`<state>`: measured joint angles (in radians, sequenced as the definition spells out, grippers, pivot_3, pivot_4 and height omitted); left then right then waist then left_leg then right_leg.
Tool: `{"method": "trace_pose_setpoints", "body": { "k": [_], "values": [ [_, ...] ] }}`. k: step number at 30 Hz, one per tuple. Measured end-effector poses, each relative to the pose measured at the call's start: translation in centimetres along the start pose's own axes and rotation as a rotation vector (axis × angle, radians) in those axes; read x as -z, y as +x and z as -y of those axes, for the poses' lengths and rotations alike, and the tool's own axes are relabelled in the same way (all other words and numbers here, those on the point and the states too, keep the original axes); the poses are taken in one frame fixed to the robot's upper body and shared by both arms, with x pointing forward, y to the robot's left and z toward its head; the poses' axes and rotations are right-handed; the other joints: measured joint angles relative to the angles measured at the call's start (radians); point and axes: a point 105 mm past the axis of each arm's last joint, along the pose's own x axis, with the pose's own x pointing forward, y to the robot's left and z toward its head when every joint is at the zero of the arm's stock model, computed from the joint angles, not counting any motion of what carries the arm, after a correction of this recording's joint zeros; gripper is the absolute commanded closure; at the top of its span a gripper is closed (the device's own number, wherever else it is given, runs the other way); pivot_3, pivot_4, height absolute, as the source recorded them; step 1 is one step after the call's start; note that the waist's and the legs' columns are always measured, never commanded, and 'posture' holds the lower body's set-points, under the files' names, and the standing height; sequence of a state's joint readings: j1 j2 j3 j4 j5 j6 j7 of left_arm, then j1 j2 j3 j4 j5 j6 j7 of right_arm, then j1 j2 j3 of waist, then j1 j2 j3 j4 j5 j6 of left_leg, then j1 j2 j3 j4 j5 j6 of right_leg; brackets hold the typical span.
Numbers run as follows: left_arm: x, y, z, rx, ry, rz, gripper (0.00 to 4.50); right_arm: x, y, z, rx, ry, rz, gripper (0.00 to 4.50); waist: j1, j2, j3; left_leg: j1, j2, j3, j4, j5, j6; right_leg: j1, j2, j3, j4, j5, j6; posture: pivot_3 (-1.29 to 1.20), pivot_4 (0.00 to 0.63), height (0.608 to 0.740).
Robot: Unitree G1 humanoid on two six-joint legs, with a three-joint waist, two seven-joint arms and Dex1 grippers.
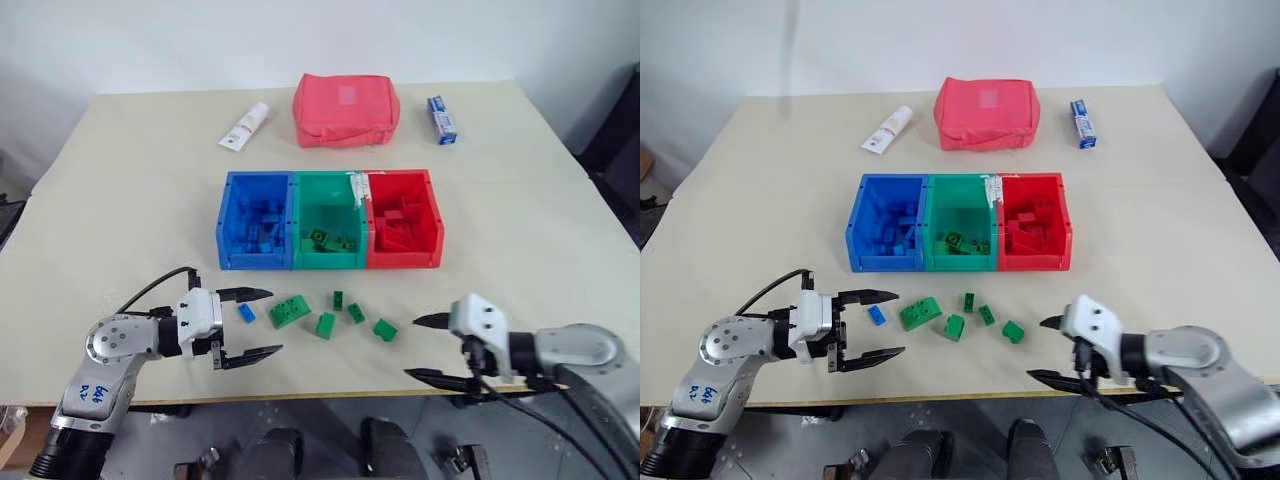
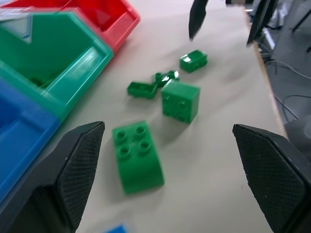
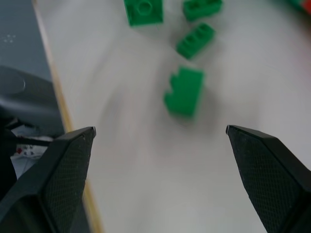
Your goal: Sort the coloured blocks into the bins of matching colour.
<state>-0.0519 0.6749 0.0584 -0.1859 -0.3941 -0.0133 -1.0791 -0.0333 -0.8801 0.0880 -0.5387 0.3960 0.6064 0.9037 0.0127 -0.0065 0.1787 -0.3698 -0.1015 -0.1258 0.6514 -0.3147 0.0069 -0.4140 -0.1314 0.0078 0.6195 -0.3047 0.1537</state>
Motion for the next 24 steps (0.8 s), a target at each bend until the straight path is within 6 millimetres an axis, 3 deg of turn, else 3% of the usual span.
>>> {"method": "trace_pose_setpoints", "body": {
  "k": [3,6,12,17,24],
  "values": [
    [0.2,-0.3,0.2,-0.009,-0.009,-0.009,0.00,-0.2,1.6,0.6,0.040,-0.022,-0.019,0.60,0.008,0.000,0.000,0.000,-0.002,0.000,0.001,-0.001,0.002,0.001,-0.001,0.000,-0.001,0.000,0.000,0.00,0.150,0.740],
    [0.2,-0.4,0.3,-0.011,-0.012,-0.012,0.00,-0.5,2.3,1.3,0.087,-0.049,-0.026,1.62,0.011,-0.001,-0.001,0.000,-0.002,0.000,0.002,-0.001,0.002,0.001,-0.001,0.000,-0.001,0.000,0.000,0.00,0.150,0.740],
    [0.1,-0.6,0.1,-0.028,-0.005,-0.011,0.00,-0.6,2.7,1.0,0.066,-0.062,-0.022,3.59,0.011,-0.001,-0.001,0.001,-0.001,0.000,0.002,0.000,0.001,0.002,0.000,0.000,0.000,0.000,0.000,0.00,0.150,0.740],
    [-0.1,-1.1,-0.6,-0.102,-0.014,0.001,0.00,-1.4,2.6,1.9,0.072,-0.044,0.016,3.59,0.009,-0.001,-0.001,0.001,-0.001,0.000,0.002,0.000,0.001,0.001,0.000,0.000,0.000,0.000,0.000,0.00,0.150,0.740],
    [0.0,-3.3,-1.9,-0.296,-0.086,0.042,0.00,-12.0,3.6,6.3,0.155,-0.070,0.334,3.59,-0.016,-0.001,-0.001,0.001,0.001,0.000,0.000,0.000,-0.001,0.000,0.001,0.000,0.002,0.000,-0.001,0.00,0.150,0.740]
  ]
}}
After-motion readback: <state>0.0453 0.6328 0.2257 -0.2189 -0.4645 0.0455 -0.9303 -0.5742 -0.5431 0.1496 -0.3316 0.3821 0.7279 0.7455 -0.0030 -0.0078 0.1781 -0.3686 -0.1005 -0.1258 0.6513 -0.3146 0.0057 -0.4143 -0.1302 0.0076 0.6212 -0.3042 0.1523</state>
